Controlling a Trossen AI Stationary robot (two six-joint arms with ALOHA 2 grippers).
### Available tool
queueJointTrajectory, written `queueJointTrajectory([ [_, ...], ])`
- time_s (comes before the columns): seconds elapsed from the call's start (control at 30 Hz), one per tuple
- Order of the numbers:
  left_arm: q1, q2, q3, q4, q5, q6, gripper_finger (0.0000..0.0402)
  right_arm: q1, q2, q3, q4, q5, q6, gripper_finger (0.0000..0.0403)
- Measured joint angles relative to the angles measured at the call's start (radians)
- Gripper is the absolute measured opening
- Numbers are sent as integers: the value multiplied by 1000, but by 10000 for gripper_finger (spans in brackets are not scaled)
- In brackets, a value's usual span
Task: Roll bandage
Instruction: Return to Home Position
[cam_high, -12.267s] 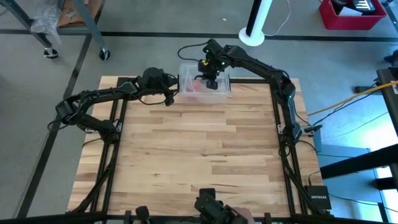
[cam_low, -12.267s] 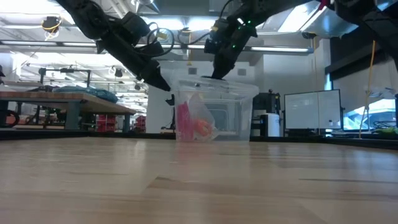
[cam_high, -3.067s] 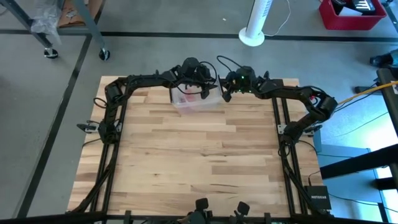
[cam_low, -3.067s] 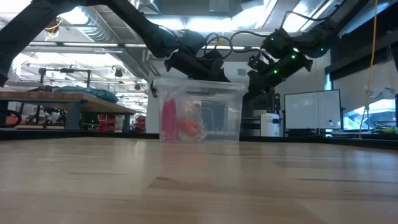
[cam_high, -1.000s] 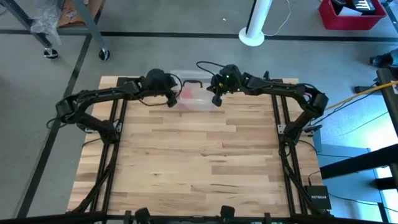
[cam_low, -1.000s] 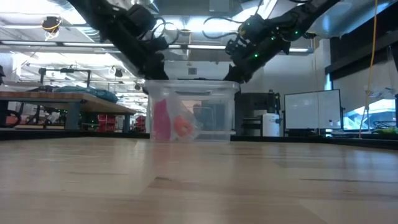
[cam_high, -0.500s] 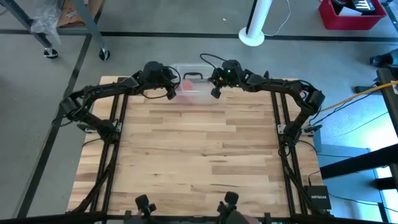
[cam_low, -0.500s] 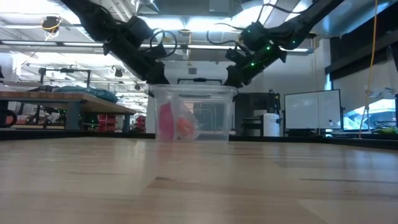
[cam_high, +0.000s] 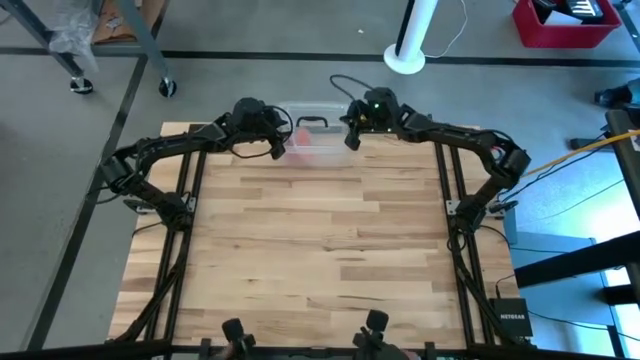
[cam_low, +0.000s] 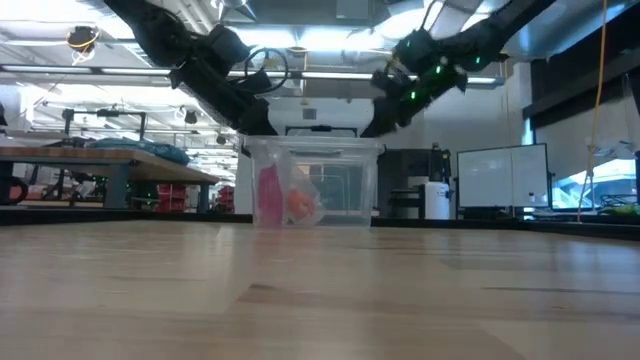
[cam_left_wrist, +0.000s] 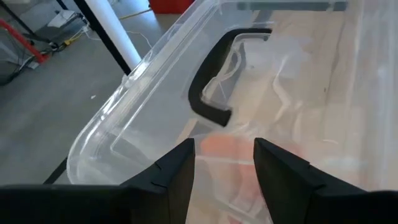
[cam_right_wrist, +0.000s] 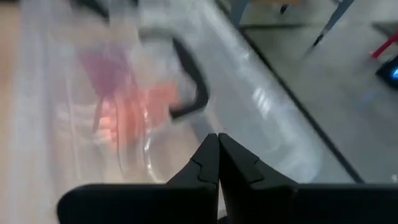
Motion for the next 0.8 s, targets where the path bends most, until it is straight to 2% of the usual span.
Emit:
queueJointTrajectory([
  [0.2,-60,-103,33,10,8,-2,156,20,-112,78,-131,-10,25,7],
  [0.3,-90,-165,31,-13,9,-3,155,39,-186,86,-207,-66,46,7],
  [0.4,-122,-235,22,-50,12,-3,132,64,-275,47,-227,-113,93,7],
  [0.5,-161,-307,-40,-60,15,-9,85,106,-367,-73,-181,-118,144,7],
  [0.63,-251,-424,-191,-21,15,-57,14,183,-502,-312,-17,-119,243,7],
  [0.8,-382,-589,-386,72,18,-176,17,269,-630,-591,226,-115,348,7],
])
